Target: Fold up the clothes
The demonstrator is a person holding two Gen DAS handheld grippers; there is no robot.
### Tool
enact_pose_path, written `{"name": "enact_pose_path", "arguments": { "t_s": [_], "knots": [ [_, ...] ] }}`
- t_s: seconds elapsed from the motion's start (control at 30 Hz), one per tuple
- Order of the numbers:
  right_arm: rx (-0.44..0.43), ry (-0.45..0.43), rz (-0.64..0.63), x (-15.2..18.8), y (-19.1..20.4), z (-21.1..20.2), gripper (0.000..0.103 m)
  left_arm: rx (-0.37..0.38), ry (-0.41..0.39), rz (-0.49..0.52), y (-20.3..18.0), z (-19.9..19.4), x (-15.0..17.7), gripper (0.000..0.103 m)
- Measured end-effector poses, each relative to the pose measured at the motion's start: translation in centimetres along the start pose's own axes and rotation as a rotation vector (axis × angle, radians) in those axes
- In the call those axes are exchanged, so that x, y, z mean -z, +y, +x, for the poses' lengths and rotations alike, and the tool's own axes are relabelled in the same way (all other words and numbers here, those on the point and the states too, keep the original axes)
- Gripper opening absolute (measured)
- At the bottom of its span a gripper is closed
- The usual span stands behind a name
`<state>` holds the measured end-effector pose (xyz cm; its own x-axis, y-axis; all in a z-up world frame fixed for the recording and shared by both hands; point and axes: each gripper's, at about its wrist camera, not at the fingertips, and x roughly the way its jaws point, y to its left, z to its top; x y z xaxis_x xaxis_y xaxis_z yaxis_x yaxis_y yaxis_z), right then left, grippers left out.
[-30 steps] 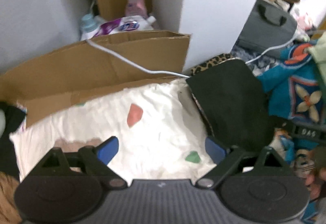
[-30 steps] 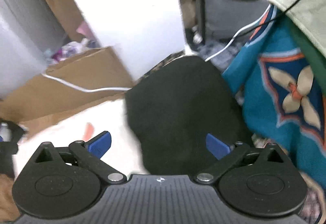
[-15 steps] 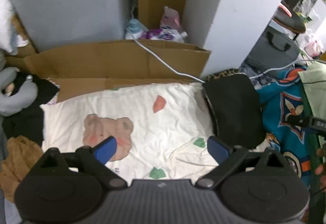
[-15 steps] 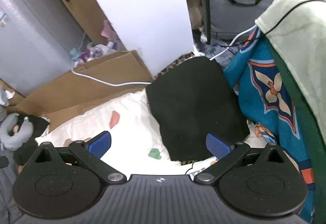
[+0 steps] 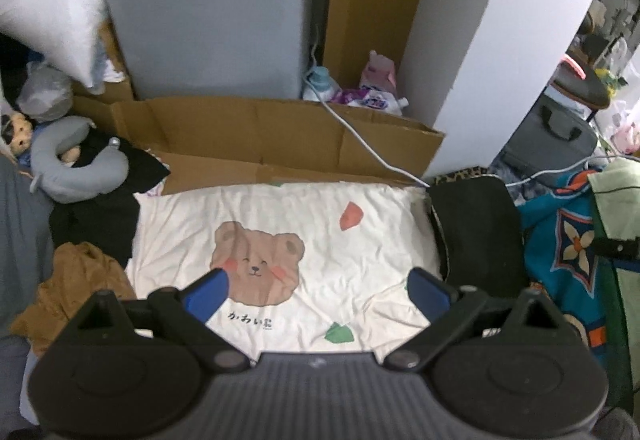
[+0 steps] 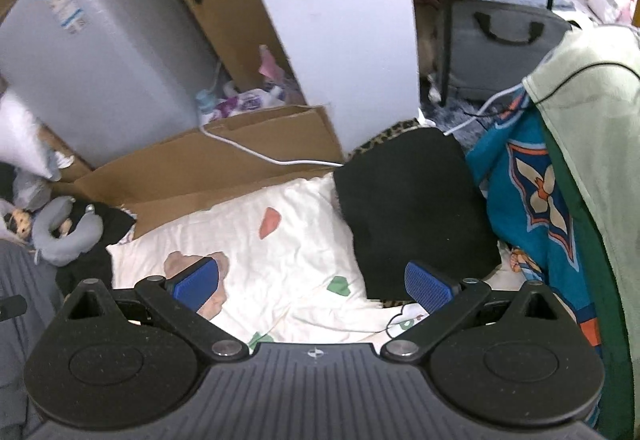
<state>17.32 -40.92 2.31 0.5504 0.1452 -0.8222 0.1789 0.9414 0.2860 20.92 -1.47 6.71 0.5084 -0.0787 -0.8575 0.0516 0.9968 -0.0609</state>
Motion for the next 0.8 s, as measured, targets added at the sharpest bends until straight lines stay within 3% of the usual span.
{"name": "enact_pose_path", "arguments": {
  "t_s": [0.3,0.47,0.8],
  "knots": [
    [-0.008,-0.036,-0.066,1.5,2.8,-3.1,0.102,-0.022,-0.056,0.006,3.4,-4.1,3.3,0.099],
    [-0.029,-0.063,-0.089,2.7,3.1,-4.2,0.102,-0.092,-0.085,-0.018,5.2,-5.4,4.9,0.1],
    [-0.034,-0.13,-0.173,5.8,3.5,-7.8,0.102,-0.138,-0.118,-0.079,7.4,-7.9,9.8,0.101]
  ]
}}
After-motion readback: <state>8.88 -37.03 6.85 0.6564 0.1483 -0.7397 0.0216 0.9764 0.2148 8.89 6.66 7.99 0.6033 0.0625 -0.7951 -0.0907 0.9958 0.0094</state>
